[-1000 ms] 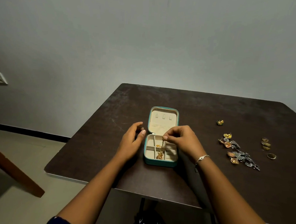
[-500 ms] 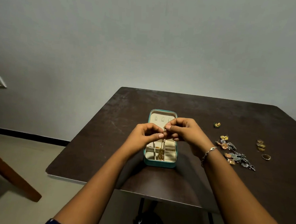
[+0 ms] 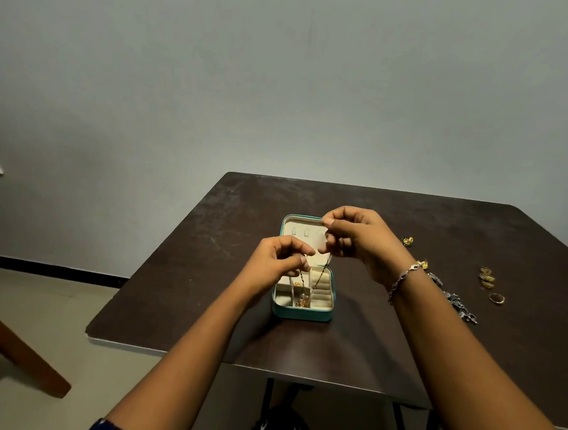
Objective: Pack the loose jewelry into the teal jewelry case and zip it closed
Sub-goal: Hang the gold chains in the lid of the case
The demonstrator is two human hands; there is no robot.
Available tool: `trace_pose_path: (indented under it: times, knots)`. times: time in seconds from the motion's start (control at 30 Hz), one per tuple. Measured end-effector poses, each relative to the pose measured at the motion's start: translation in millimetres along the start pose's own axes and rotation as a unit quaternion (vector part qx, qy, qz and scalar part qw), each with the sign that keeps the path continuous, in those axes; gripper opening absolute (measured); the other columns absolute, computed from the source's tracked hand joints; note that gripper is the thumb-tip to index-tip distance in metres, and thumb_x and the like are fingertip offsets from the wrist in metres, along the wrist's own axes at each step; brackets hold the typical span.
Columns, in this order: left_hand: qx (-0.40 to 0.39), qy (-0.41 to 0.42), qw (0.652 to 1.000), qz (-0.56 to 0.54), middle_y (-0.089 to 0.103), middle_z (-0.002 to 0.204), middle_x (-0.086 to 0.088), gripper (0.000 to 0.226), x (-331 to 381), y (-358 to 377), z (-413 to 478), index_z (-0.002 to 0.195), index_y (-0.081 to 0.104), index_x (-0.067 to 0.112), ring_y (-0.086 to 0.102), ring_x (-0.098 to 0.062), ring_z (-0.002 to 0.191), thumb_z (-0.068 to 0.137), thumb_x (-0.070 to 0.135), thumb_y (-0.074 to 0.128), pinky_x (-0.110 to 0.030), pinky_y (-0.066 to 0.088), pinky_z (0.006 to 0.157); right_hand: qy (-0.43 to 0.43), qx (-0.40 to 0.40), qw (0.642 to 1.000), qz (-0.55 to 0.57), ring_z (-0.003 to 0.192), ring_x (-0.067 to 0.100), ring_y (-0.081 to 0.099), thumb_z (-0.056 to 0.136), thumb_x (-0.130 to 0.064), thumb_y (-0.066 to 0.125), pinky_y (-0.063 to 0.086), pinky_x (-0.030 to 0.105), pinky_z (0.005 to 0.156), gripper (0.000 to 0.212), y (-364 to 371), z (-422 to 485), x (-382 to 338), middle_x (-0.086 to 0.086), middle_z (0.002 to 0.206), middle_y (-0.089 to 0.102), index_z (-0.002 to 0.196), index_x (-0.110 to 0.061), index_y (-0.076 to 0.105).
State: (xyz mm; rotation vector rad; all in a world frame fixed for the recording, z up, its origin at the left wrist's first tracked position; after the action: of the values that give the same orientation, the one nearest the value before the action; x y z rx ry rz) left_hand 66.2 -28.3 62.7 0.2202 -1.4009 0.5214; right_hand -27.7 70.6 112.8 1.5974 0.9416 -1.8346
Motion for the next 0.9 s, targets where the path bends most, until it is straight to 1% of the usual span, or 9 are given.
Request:
trace_pose_path:
  times: [0.07,0.17,0.3,0.4,0.47,0.5,0.6,0.77,0.9]
  knots:
    - [0.014,-0.002,1.0,-0.002,0.065,0.076,-0.005,0.019,1.8,-2.2,-0.8,0.086,0.064,0.01,0.065,-0.006,0.068,0.086,-0.005,0.052,-0.023,0.05,0.069,-0.002,0.001,1.0,0.005,0.046,0.01,0.054,0.091,-0.006,0.052,0.046,0.021,0.052,0.014,-2.1,-0.1,-5.3,0.004,0.059,0.055,0.08,-0.011,0.06]
    - [0.045,0.004,0.999,-0.026,0.063,0.074,-0.008,0.018,7.7,-8.6,-2.3,0.085,0.062,0.008,0.066,-0.008,0.065,0.089,-0.004,0.049,-0.024,0.054,0.069,-0.008,0.005,1.0,-0.005,0.051,0.011,0.046,0.089,-0.006,0.054,0.041,0.019,0.05,0.011,-5.8,0.7,-8.2,0.007,0.068,0.056,0.082,-0.01,0.061]
    - [0.082,0.008,0.994,-0.065,0.061,0.072,-0.008,0.018,15.7,-20.1,-3.6,0.085,0.06,0.007,0.065,-0.011,0.062,0.091,-0.002,0.046,-0.027,0.055,0.07,0.0,0.004,1.0,-0.015,0.054,0.01,0.044,0.085,-0.008,0.061,0.038,0.021,0.052,0.006,-10.4,-0.2,-1.1,0.01,0.077,0.059,0.081,-0.011,0.063]
    - [0.095,0.011,0.99,-0.104,0.061,0.07,-0.007,0.018,21.7,-26.6,-3.9,0.084,0.058,0.007,0.062,-0.01,0.059,0.092,-0.002,0.044,-0.022,0.056,0.062,0.006,-0.008,1.0,-0.023,0.055,0.01,0.043,0.082,-0.005,0.063,0.036,0.021,0.052,0.002,-11.9,-2.0,8.1,0.007,0.073,0.058,0.083,-0.007,0.064]
    - [0.096,0.016,0.989,-0.113,0.064,0.064,-0.002,0.019,25.1,-29.3,-4.4,0.084,0.058,0.007,0.061,-0.008,0.056,0.092,-0.002,0.043,-0.021,0.055,0.06,0.012,-0.019,0.999,-0.027,0.053,0.009,0.042,0.081,-0.003,0.064,0.036,0.02,0.052,0.004,-12.4,-3.0,16.2,0.004,0.069,0.058,0.084,-0.006,0.064]
    - [0.095,0.017,0.989,-0.112,0.066,0.061,0.001,0.019,26.6,-30.1,-4.6,0.084,0.058,0.007,0.06,-0.008,0.055,0.092,-0.002,0.043,-0.021,0.054,0.059,0.016,-0.022,0.999,-0.032,0.053,0.008,0.043,0.081,-0.003,0.064,0.037,0.02,0.052,0.005,-12.8,-3.5,20.4,0.004,0.07,0.058,0.085,-0.006,0.064]
    - [0.096,0.019,0.988,-0.122,0.067,0.058,0.001,0.019,32.6,-31.4,-3.9,0.085,0.056,0.008,0.057,-0.006,0.05,0.093,-0.002,0.041,-0.022,0.053,0.056,0.029,-0.016,0.997,-0.065,0.054,0.007,0.048,0.079,-0.004,0.066,0.04,0.018,0.053,0.007,-15.6,-4.4,32.9,0.005,0.075,0.062,0.085,-0.007,0.065]
    - [0.113,0.018,0.978,-0.177,0.07,0.063,-0.002,0.018,42.7,-35.8,1.6,0.085,0.054,0.009,0.049,-0.007,0.043,0.093,-0.001,0.041,-0.021,0.049,0.048,0.041,0.007,0.997,-0.065,0.053,0.008,0.046,0.081,-0.003,0.064,0.04,0.015,0.05,0.001,-19.4,-7.9,47.6,0.002,0.068,0.061,0.081,-0.004,0.065]
    - [0.119,0.013,0.976,-0.18,0.073,0.072,-0.002,0.016,44.7,-42.2,1.8,0.087,0.055,0.01,0.047,-0.008,0.045,0.093,0.002,0.043,-0.021,0.048,0.048,0.065,0.015,0.996,-0.059,0.056,0.009,0.048,0.081,-0.002,0.063,0.042,0.017,0.052,0.006,-21.9,-11.0,56.7,0.001,0.068,0.06,0.078,-0.007,0.065]
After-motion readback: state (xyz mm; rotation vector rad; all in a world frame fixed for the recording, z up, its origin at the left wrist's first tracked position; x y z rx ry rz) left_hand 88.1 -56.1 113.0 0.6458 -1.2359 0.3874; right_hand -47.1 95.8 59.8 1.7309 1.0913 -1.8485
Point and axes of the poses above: each hand's wrist, its own z-axis towards the middle knuckle, its own y-axis out of the palm, x = y × z, the point moved 6 cm from there along z, towards the middle knuckle
